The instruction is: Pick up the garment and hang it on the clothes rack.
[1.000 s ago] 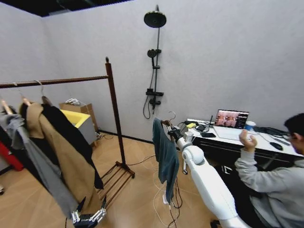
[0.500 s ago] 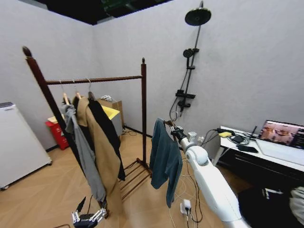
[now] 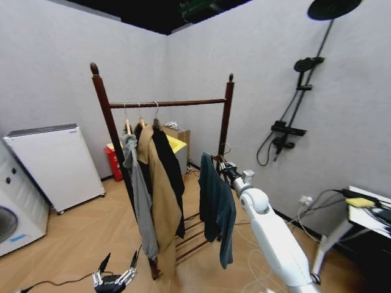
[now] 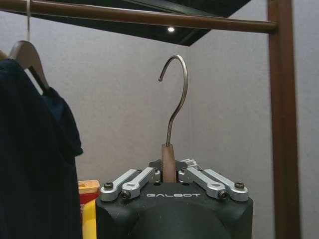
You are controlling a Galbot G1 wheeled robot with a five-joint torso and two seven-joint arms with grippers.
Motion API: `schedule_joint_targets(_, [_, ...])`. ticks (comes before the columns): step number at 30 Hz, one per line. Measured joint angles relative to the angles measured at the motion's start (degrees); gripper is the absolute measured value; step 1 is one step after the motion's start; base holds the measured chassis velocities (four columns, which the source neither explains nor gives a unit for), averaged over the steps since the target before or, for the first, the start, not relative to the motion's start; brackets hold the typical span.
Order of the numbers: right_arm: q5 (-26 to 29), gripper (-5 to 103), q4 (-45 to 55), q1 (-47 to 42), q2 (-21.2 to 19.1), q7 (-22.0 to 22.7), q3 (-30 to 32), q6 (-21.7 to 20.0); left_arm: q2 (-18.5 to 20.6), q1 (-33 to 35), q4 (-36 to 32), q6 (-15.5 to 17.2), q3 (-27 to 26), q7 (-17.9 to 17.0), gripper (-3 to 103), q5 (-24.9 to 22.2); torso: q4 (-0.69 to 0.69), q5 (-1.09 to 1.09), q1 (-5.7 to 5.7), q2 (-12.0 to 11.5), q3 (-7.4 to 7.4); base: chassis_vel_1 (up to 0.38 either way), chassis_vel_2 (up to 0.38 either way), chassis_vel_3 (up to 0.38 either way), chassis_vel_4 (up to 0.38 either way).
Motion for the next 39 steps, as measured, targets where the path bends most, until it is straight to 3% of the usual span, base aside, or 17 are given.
schedule_joint_targets(14, [2.0, 10, 5.5, 2.4, -4.9, 1.5, -0.8, -2.4, 0.0, 0.0, 0.0, 0.0, 0.0, 0.0, 100, 0.0, -0.04, 0.00, -0.11, 0.1, -0.04, 0.064, 0.067, 0.047, 0.050])
schedule_joint_targets(21, [4.1, 10, 2.9, 10.0, -7.6, 2.5, -6.3, -4.0, 0.0, 0.0, 0.0, 0.0, 0.0, 0.0, 100, 0.0, -0.02, 0.00, -0.05, 0.0, -0.02, 0.000, 0.000, 0.000, 0.000])
schedule_joint_targets(26, [7.1, 10, -1.6, 21.5, -9.3, 3.7, -12.9, -5.4, 0.0, 0.0, 0.0, 0.0, 0.0, 0.0, 100, 0.0, -0.01, -0.02, -0.06, 0.0, -0.02, 0.000, 0.000, 0.000, 0.000])
schedule_joint_targets(35, [10.0, 10, -8.7, 31.0, -8.6, 4.2, -19.3, -6.5, 0.0, 0.0, 0.0, 0.0, 0.0, 0.0, 100, 0.0, -0.04, 0.01, -0.06, 0.0, -0.01, 0.000, 0.000, 0.000, 0.000])
schedule_joint_targets(39, [10.4, 10, -15.2, 37.7, -4.5, 4.2, -23.1, -6.7, 0.0, 0.0, 0.0, 0.0, 0.0, 0.0, 100, 0.0, -0.01, 0.00, -0.05, 0.0, -0.01, 0.000, 0.000, 0.000, 0.000])
